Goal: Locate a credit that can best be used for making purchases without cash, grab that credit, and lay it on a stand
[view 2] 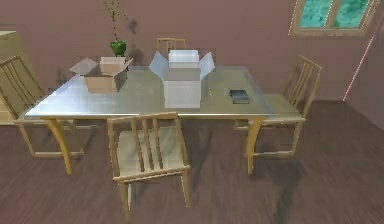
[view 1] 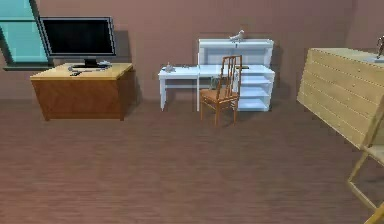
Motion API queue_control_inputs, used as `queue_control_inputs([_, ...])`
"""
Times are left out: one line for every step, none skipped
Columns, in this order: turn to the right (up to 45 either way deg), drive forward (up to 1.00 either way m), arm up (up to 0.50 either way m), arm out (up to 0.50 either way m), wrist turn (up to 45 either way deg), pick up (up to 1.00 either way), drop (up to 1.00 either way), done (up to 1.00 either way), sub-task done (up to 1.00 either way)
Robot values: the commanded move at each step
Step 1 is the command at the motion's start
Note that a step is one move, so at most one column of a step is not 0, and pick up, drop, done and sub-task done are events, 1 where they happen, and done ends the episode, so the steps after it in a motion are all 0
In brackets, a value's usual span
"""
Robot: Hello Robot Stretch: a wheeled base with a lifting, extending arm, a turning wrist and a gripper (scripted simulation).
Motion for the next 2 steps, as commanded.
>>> queue_control_inputs([-9.0, 0.00, 0.00, 0.00, 0.0, 0.00, 0.00, 0.00, 0.00])
queue_control_inputs([0.0, 1.00, 0.00, 0.00, 0.0, 0.00, 0.00, 0.00, 0.00])
